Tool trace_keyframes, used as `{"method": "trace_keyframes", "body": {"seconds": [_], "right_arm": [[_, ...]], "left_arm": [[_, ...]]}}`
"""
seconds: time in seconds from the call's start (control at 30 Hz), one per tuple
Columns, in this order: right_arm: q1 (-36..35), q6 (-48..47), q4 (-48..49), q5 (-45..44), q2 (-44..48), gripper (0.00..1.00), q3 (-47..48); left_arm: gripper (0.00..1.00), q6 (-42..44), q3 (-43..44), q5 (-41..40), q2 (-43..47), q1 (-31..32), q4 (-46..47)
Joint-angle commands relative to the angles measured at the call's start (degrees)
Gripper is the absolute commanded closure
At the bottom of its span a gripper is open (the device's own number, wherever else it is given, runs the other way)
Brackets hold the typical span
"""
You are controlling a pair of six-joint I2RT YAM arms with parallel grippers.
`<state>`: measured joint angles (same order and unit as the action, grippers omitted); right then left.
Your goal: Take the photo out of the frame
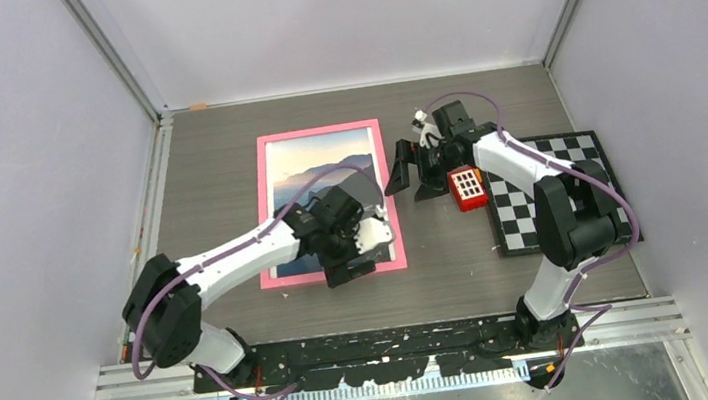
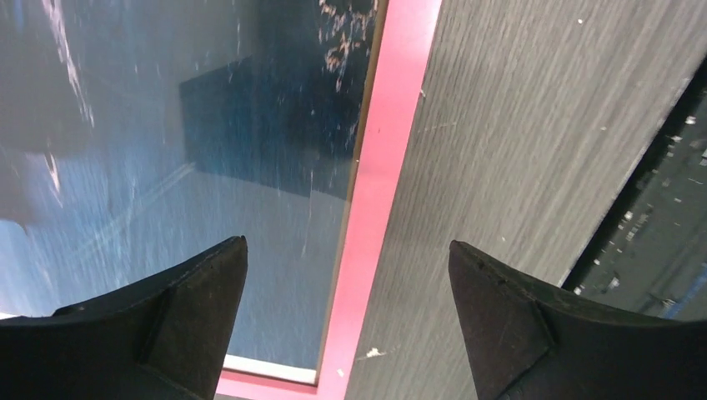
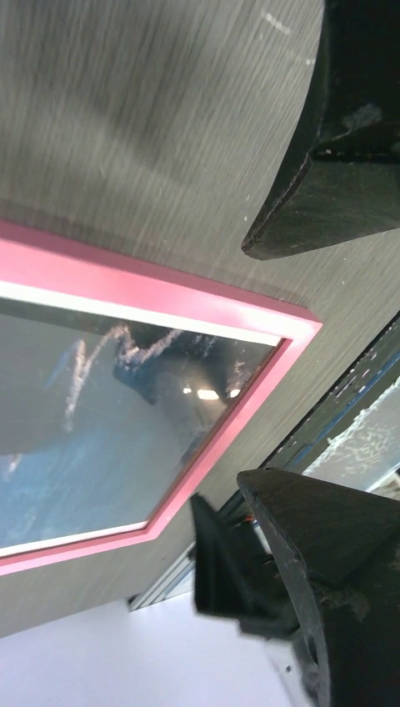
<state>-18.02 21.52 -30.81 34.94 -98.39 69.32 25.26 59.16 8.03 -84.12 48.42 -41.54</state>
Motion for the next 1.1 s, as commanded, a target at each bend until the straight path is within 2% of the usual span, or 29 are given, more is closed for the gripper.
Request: {"method": "trace_keyframes", "body": {"seconds": [0.0,0.13,0.37,0.57,0.7,0.8,0.87,1.07], "right_arm": [[1.5,3.6,3.2,-1.3,0.2,0.01,-0.1],[2.2,3.8,3.3,-1.2,0.7,0.01,-1.2],[2.6,4.5,4.9,-0.6,1.9,0.01,-4.9],[2.8,5.4,6.0,0.1,1.8,0.01,-6.7],[2.8,7.2,7.7,1.5,0.7,0.01,-7.4],[2.8,8.1,8.7,2.5,-0.1,0.02,-7.7],[2.7,8.5,9.0,3.3,-0.9,0.02,-7.8],[2.8,9.1,9.6,5.2,-2.9,0.02,-7.7]], "left_arm": [[0.10,1.7,1.2,-9.5,-3.5,5.1,4.1],[0.13,2.5,2.3,-13.7,-8.4,8.8,5.0],[0.22,2.7,4.4,-17.4,-14.9,10.9,5.5],[0.48,2.6,4.7,-16.2,-16.6,12.1,3.0],[0.75,0.8,7.4,-13.3,-14.8,11.9,-1.6],[0.88,0.3,8.6,-12.0,-13.3,11.5,-3.6],[0.99,0.2,9.8,-11.5,-13.1,10.9,-5.3],[1.00,-0.7,14.3,-8.3,-10.4,7.1,-9.1]]}}
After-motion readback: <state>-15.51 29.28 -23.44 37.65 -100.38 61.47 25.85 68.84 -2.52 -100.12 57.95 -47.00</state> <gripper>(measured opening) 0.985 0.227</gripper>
